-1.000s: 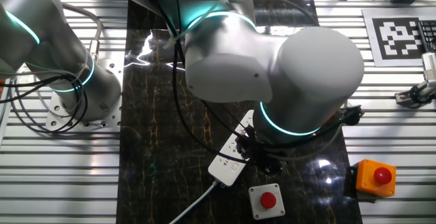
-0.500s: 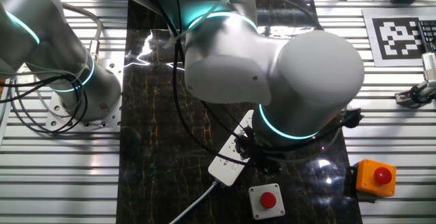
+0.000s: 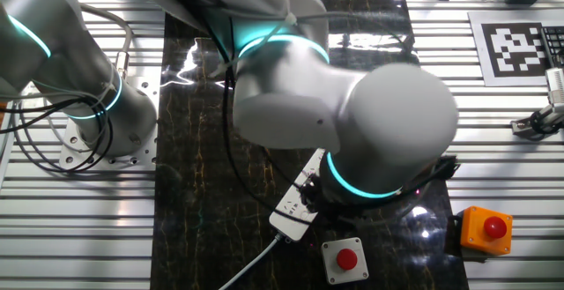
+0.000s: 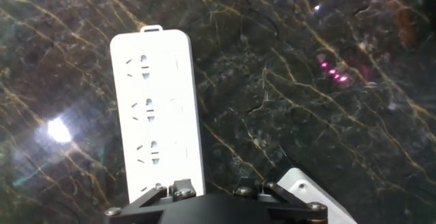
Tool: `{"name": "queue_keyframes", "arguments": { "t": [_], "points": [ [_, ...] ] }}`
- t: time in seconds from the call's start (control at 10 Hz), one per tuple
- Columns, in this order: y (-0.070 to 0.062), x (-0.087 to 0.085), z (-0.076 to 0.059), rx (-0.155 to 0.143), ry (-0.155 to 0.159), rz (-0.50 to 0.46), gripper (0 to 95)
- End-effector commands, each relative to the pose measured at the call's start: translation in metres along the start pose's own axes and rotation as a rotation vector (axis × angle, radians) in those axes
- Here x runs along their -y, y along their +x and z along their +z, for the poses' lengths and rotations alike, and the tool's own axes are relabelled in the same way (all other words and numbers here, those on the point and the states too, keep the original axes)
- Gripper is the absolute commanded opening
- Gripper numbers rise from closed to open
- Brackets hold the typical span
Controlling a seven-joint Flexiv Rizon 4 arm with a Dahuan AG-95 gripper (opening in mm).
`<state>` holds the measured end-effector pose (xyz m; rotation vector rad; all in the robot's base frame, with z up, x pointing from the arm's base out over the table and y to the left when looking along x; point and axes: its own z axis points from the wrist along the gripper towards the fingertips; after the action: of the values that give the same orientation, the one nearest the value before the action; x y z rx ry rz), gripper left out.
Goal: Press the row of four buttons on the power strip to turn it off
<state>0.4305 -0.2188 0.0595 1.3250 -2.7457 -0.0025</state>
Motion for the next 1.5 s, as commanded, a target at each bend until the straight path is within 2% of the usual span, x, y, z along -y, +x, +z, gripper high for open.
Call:
{"name": "queue_keyframes", "arguments": {
  "t": [0.1,0.6,1.5],
  "points": [
    [0.001,-0.001,0.003,0.001,-0.001,-0.005,38.0],
    [0.005,0.000,0.016,0.002,0.003,-0.011,38.0],
    [0.006,0.001,0.030,-0.001,0.008,-0.025,38.0]
  ]
}}
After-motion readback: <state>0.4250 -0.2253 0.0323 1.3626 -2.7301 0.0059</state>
